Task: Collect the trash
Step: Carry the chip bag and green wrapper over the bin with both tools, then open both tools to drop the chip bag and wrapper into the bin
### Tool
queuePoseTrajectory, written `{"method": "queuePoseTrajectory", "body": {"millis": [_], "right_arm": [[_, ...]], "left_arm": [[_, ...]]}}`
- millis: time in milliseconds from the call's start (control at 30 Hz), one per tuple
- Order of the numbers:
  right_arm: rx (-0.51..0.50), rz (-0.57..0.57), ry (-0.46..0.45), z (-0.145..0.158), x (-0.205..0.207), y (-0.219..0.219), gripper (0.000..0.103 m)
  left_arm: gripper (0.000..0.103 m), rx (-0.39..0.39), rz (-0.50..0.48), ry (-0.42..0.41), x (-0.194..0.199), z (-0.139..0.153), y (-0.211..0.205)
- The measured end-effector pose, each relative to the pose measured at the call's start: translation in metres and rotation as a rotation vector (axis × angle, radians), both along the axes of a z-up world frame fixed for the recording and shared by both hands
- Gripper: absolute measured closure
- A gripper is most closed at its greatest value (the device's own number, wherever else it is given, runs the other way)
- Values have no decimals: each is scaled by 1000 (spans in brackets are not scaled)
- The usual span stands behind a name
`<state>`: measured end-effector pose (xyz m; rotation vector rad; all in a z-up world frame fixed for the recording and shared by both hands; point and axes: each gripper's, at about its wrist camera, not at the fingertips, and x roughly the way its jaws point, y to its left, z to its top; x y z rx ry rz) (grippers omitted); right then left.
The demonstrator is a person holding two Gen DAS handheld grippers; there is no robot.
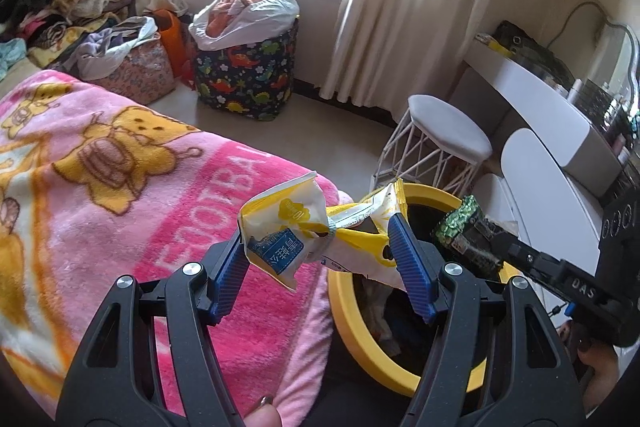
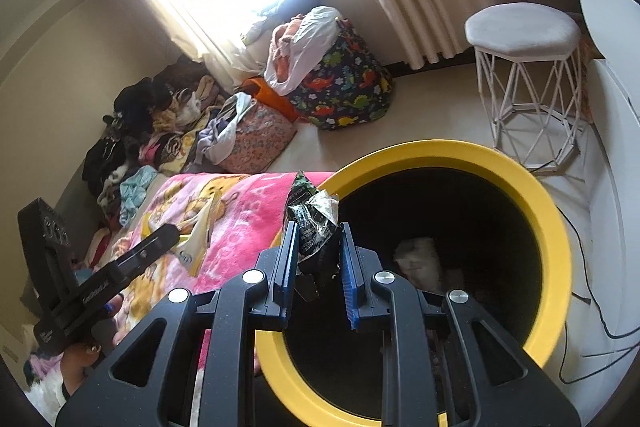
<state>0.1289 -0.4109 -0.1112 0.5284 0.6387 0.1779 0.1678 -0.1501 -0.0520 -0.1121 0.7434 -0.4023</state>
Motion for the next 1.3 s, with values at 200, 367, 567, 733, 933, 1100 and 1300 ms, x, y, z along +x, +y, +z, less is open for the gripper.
{"method": "queuePoseTrajectory", "body": {"millis": [200, 367, 567, 733, 933, 1100, 1300], "right_arm": [[15, -53, 7, -3, -5, -14, 84], [17, -90, 15, -6, -8, -22, 84], [16, -125, 19, -6, -8, -31, 82], [15, -151, 19, -6, -7, -38, 81], [29, -163, 27, -9, -8, -43, 64], [24, -173, 37, -12, -13, -45, 51], [2, -175, 34, -10, -20, -43, 44]], "left_arm": [[44, 21, -46, 3, -7, -2, -17], [44, 40, -90, 12, -13, -7, -32], [44, 63, -160, 27, -20, -15, -55], [44, 82, -208, 56, -21, -25, -71], [43, 103, -260, 80, -24, -36, -85], [33, 103, -269, 93, -22, -39, -89], [12, 101, -255, 81, -24, -36, -87]]}}
